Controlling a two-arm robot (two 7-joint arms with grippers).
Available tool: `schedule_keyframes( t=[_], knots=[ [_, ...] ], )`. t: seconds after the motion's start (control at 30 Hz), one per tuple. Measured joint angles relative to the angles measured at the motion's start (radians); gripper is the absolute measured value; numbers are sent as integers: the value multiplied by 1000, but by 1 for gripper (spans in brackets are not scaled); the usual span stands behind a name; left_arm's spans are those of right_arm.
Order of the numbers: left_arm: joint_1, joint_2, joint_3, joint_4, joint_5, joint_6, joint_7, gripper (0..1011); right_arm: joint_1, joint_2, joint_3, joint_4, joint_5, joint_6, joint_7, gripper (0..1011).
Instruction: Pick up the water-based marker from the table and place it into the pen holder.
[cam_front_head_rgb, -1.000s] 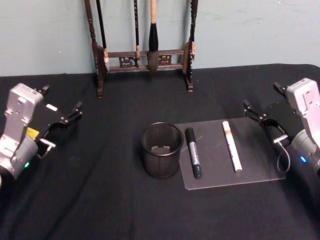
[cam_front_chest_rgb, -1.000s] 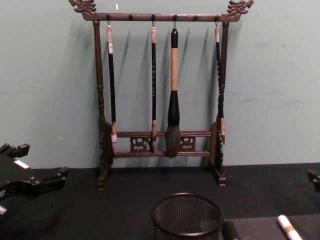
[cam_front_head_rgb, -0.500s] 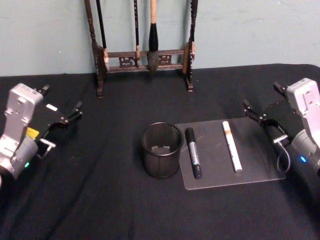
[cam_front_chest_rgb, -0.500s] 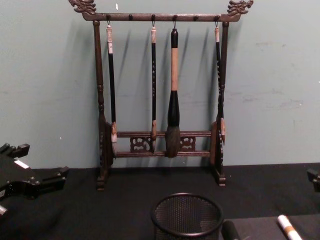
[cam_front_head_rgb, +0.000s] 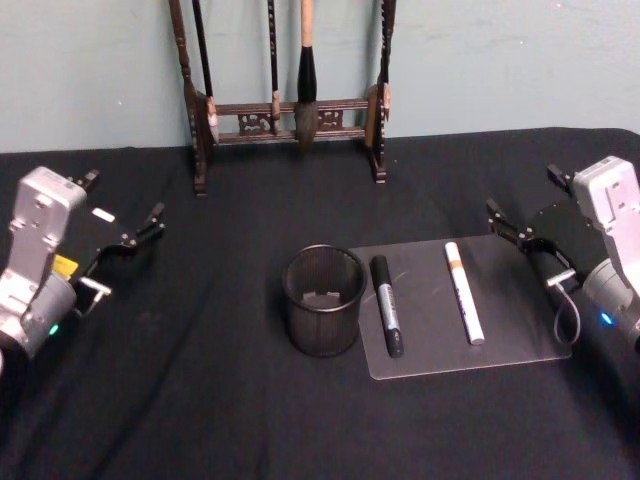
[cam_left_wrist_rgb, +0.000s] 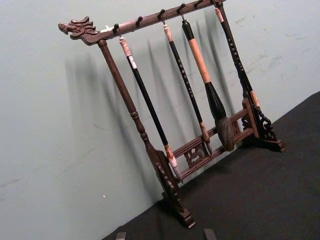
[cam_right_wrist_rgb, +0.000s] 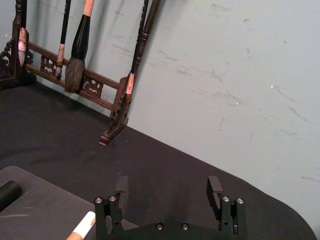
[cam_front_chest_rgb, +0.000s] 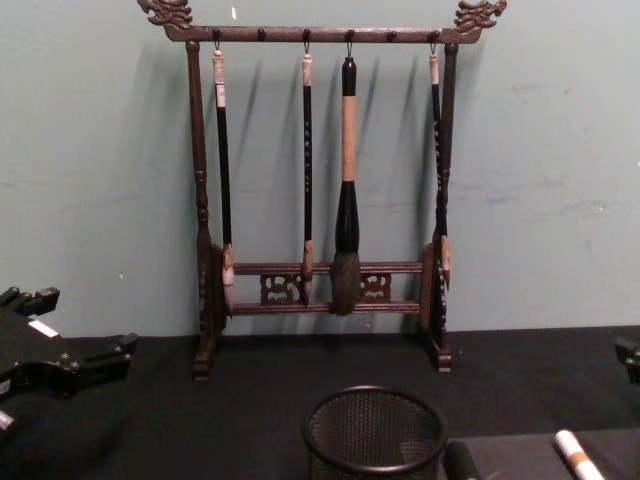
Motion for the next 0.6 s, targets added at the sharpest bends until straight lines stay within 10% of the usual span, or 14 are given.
schedule_keyframes(
  t=[0.6],
  knots=[
    [0, 0, 0, 0, 0, 0, 0, 1001, 0, 0, 0, 0, 0, 0, 0, 1002]
  ],
)
